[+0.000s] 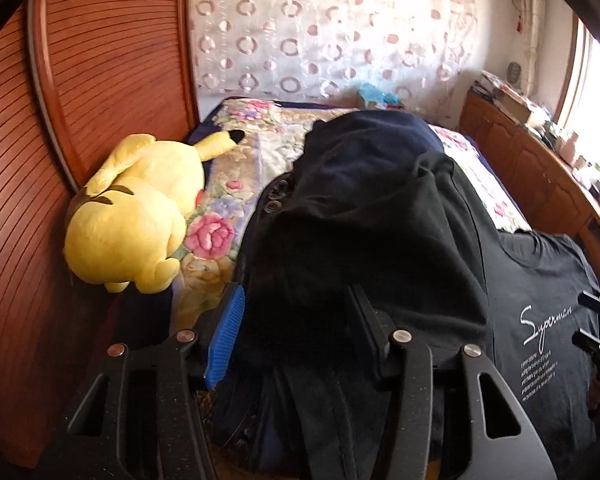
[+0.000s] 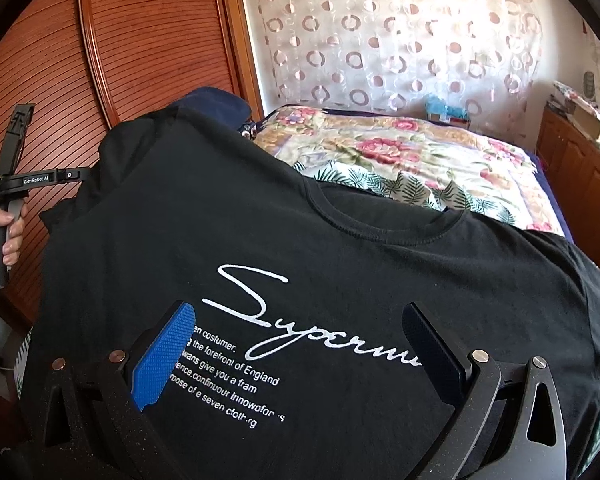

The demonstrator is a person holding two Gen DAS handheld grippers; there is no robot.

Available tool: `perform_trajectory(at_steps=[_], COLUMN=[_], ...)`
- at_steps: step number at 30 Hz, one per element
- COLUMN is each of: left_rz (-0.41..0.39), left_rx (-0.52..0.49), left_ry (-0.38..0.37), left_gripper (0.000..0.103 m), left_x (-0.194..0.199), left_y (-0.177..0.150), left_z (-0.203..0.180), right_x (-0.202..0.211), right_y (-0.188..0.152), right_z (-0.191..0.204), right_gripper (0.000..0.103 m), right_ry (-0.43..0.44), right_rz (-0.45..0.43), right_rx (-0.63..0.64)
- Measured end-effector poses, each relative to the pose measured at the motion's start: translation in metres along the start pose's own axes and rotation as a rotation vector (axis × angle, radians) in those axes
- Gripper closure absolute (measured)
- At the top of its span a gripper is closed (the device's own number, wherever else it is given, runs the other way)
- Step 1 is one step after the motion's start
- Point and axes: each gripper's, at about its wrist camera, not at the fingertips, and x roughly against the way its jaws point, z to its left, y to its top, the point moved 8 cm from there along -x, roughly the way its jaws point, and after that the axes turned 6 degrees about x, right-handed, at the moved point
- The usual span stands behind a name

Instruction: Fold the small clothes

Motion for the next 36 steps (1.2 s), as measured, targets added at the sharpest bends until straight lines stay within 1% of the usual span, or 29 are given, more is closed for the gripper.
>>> perform_trajectory(at_steps=[1, 2, 3, 5, 6, 8, 12, 14, 17, 20, 24, 27, 31, 36], left_rz=[0.006, 0.011, 0.017, 0.01, 0.001, -0.025, -0.087, -0.129, -0.17, -0.164, -0.11, -0.081, -0.079, -0.104], left_rx=[-0.013, -0.019, -0.024, -0.038, -0.045, -0.056, -0.077, -0.079, -0.087, -0.103, -0.115, -0.1, -0.097, -0.098], left_ry=[0.002, -0.004, -0.017, -0.007, -0.002, 0.017, 0.047, 0.04, 0.027, 0.036, 0.051, 0.037, 0.032, 0.017], left_gripper=[0.051, 0.06, 0.073, 0.082, 0.089, 0.092, 0.093, 0.093, 0.093, 0.093, 0.093, 0.093, 0.093, 0.093], left_x=[-0.002, -0.004, -0.004, -0.003, -0.001, 0.006, 0.027, 0.043, 0.06, 0.064, 0.049, 0.042, 0.045, 0.057], left_y=[-0.001, 0.0, -0.002, -0.001, 0.0, 0.003, 0.008, 0.015, 0.022, 0.022, 0.007, -0.005, -0.014, -0.018], left_z=[-0.001, -0.002, -0.005, -0.005, -0.006, -0.005, -0.012, -0.018, -0.026, -0.031, -0.029, -0.028, -0.034, -0.04], right_x=[0.0, 0.0, -0.001, -0.002, -0.001, -0.002, -0.004, -0.004, 0.0, 0.001, 0.003, 0.004, 0.004, 0.005], right_y=[0.0, -0.001, 0.002, 0.002, 0.002, 0.003, 0.003, 0.002, 0.0, 0.0, -0.003, -0.007, -0.007, -0.005], right_z=[-0.001, -0.003, -0.002, -0.003, -0.004, -0.004, -0.003, -0.001, 0.001, 0.0, 0.0, -0.001, -0.002, 0.0], right_gripper=[0.0, 0.0, 0.0, 0.0, 0.0, 0.0, 0.0, 0.0, 0.0, 0.0, 0.0, 0.0, 0.0, 0.0], right_ry=[-0.001, -0.003, -0.006, -0.011, -0.013, -0.019, -0.025, -0.024, -0.027, -0.028, -0.03, -0.031, -0.035, -0.037], right_rz=[0.003, 0.004, 0.005, 0.004, 0.003, -0.001, -0.01, -0.011, -0.019, -0.029, -0.036, -0.033, -0.03, -0.027], right_rx=[-0.001, -0.003, -0.003, -0.01, -0.013, -0.018, -0.035, -0.039, -0.04, -0.047, -0.053, -0.055, -0.06, -0.062])
